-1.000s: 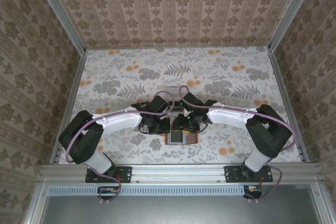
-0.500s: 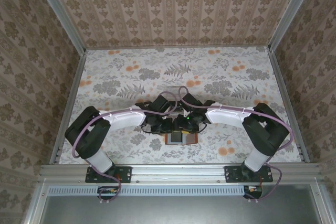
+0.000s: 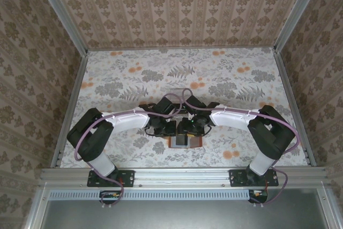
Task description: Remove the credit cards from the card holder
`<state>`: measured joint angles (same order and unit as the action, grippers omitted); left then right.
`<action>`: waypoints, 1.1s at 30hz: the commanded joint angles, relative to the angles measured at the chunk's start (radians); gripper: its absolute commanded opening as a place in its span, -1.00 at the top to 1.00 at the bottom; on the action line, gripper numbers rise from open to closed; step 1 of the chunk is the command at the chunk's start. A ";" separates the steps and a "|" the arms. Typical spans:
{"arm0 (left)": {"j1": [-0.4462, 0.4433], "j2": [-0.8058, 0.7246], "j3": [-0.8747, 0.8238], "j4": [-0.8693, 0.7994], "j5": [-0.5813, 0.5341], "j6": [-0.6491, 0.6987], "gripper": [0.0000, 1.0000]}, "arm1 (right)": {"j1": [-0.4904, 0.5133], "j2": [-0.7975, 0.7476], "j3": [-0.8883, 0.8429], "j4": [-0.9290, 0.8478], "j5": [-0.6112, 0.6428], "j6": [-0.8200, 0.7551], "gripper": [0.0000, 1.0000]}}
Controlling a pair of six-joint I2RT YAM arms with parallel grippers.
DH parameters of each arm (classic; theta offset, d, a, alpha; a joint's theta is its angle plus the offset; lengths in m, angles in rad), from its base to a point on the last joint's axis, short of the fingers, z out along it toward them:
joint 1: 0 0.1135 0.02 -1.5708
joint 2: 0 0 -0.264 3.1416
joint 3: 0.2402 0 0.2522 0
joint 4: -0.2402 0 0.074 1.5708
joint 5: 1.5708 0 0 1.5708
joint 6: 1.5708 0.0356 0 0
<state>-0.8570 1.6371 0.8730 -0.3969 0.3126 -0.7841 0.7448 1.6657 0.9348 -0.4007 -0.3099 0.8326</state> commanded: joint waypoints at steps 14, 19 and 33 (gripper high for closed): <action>0.008 -0.098 -0.001 -0.141 -0.081 0.007 0.82 | 0.001 -0.033 -0.003 -0.010 -0.041 -0.010 0.17; 0.001 -0.111 0.001 -0.074 -0.027 -0.014 0.81 | 0.000 -0.023 -0.029 0.023 -0.054 0.000 0.21; -0.028 -0.003 0.034 -0.039 0.001 -0.017 0.79 | -0.002 -0.001 -0.076 0.080 -0.053 0.014 0.26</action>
<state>-0.8799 1.6062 0.8825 -0.4332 0.2970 -0.7921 0.7448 1.6478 0.8829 -0.3489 -0.3447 0.8352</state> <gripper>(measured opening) 0.104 0.373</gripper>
